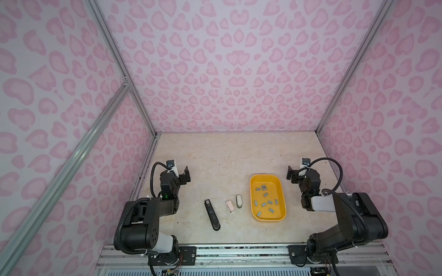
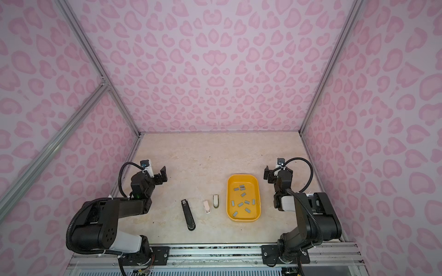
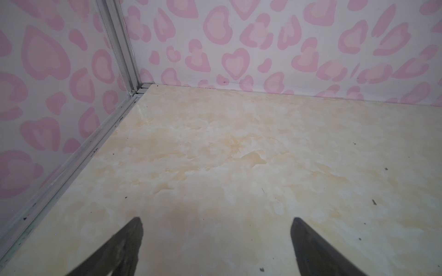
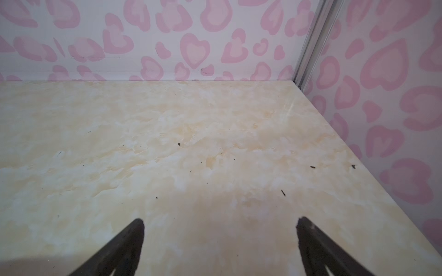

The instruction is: Load the staples into the stapler

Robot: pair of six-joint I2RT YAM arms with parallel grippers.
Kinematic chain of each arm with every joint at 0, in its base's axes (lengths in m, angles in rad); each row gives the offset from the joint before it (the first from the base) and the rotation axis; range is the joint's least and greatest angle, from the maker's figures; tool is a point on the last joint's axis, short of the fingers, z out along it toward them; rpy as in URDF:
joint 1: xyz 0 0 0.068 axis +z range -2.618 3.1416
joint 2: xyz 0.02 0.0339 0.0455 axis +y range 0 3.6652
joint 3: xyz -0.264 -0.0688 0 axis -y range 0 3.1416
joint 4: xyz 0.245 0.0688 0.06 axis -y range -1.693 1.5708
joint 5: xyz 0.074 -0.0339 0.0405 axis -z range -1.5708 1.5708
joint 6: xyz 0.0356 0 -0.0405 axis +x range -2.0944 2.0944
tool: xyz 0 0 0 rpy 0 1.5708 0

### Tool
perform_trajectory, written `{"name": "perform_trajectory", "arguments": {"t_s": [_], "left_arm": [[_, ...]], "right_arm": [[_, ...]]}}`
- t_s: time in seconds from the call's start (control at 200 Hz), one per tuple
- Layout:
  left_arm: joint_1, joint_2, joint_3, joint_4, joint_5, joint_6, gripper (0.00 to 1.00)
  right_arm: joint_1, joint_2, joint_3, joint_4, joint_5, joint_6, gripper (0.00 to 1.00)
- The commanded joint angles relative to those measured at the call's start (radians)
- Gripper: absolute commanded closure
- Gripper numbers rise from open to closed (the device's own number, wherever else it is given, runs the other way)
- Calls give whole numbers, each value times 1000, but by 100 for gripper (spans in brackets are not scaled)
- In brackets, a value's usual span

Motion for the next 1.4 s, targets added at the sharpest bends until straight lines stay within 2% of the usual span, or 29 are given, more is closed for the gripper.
{"name": "perform_trajectory", "arguments": {"t_s": [0.0, 1.005, 1.135, 1.21, 1.265, 1.33, 1.395], "left_arm": [[0, 1, 2, 19, 1, 4, 3], [0, 0, 2, 19, 1, 4, 3], [0, 1, 3, 18, 2, 4, 3], [0, 1, 3, 17, 0, 3, 2], [-1, 0, 4, 18, 1, 3, 2], [1, 1, 5, 19, 0, 3, 2], [0, 1, 4, 18, 0, 3, 2]], "right_arm": [[1, 1, -1, 6, 13, -6, 1], [1, 1, -1, 6, 13, -6, 1], [13, -15, -22, 62, 34, -9, 1], [41, -104, -18, -37, 125, -10, 1], [51, -187, 24, -214, 175, 8, 1], [52, -266, 70, -399, 252, 72, 1], [50, -333, 90, -510, 273, 157, 1]]}}
